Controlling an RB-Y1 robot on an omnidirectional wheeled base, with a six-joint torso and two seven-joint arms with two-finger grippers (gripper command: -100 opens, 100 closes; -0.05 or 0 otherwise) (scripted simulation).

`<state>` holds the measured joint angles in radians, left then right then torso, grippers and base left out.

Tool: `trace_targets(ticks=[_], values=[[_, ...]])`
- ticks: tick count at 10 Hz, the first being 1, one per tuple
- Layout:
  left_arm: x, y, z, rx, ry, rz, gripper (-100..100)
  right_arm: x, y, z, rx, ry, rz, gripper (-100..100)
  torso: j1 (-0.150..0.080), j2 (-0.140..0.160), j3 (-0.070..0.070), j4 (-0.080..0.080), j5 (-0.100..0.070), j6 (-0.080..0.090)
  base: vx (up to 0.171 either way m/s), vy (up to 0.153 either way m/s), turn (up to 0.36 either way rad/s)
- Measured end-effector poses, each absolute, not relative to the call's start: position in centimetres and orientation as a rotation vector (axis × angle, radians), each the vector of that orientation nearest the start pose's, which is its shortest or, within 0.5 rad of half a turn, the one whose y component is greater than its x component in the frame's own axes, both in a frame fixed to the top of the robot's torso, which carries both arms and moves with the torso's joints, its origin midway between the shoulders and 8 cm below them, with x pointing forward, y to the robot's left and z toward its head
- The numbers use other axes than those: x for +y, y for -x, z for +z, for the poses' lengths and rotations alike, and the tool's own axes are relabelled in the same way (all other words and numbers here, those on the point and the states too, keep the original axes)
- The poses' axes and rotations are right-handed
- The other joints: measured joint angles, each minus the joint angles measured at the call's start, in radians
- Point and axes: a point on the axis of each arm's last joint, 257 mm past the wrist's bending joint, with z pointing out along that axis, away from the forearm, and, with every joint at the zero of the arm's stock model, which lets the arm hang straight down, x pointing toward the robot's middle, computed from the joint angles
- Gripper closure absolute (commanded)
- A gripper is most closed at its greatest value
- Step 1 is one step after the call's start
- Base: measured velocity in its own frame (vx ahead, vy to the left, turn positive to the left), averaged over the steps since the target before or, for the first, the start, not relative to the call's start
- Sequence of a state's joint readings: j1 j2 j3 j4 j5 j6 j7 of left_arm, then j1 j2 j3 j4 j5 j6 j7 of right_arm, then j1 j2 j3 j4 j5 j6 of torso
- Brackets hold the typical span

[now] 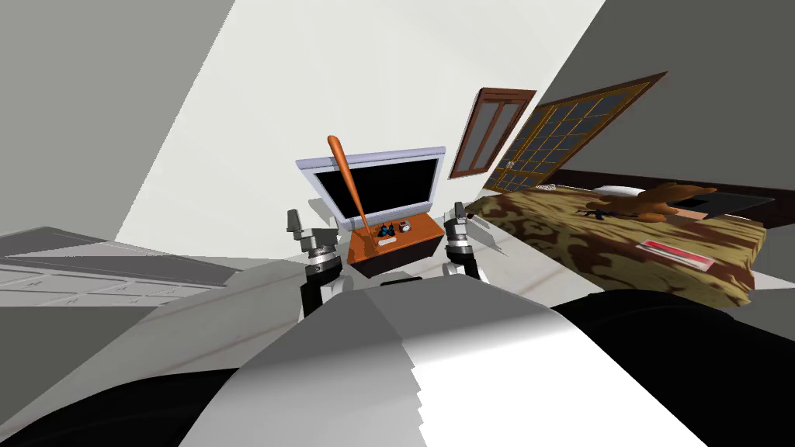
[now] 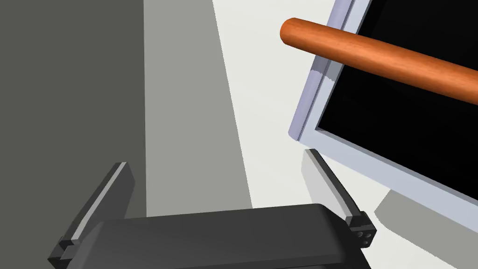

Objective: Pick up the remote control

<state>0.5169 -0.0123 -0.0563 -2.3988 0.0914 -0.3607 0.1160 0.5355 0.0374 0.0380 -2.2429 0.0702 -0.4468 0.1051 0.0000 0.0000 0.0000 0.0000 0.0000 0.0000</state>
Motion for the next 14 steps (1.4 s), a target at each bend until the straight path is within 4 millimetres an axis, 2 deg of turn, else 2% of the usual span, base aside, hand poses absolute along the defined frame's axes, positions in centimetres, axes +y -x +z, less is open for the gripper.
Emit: trace_targets(ticks=[3, 6, 8, 10, 11, 13, 14], values=[[26.8, -35.2, 2.8, 0.624, 0.815, -1.514, -100, -26.9, -35.9, -1.5, 0.737, -0.698, 1.159, 0, 0.001, -0.001, -0.001, 0.0, 0.0, 0.0, 0.017, 0.009, -0.153], [27.4, -36.8, -0.8, 0.719, 0.895, -1.504, -100, -26.9, -35.9, -1.5, 0.737, -0.697, 1.159, 0, 0.001, -0.002, -0.001, 0.0, 0.0, 0.0, 0.022, 0.012, -0.193], [27.7, -37.5, -2.1, 0.751, 0.939, -1.498, -100, -26.9, -35.9, -1.5, 0.737, -0.698, 1.159, 0, 0.001, -0.002, -0.001, 0.0, 0.0, 0.0, 0.027, 0.011, -0.225], [28.6, -38.3, -4.9, 0.799, 1.035, -1.481, -100, -26.9, -35.9, -1.5, 0.737, -0.697, 1.159, 0, 0.002, -0.003, -0.002, -0.001, 0.0, 0.0, 0.043, 0.029, -0.337], [29.7, -38.8, -6.8, 0.823, 1.092, -1.467, -100, -27.0, -35.9, -1.5, 0.737, -0.698, 1.159, 0, 0.002, -0.003, -0.002, -0.001, 0.001, 0.0, 0.033, 0.024, -0.124], [30.5, -39.3, -8.7, 0.841, 1.164, -1.454, -100, -26.9, -35.9, -1.5, 0.737, -0.698, 1.159, 0, 0.001, -0.003, -0.001, -0.001, 0.0, 0.0, 0.032, 0.021, -0.325], [31.2, -39.8, -10.3, 0.855, 1.224, -1.441, -100, -26.9, -35.9, -1.5, 0.737, -0.697, 1.159, 0, 0.001, -0.003, -0.002, -0.001, 0.0, 0.0, 0.043, 0.03, -0.435]])
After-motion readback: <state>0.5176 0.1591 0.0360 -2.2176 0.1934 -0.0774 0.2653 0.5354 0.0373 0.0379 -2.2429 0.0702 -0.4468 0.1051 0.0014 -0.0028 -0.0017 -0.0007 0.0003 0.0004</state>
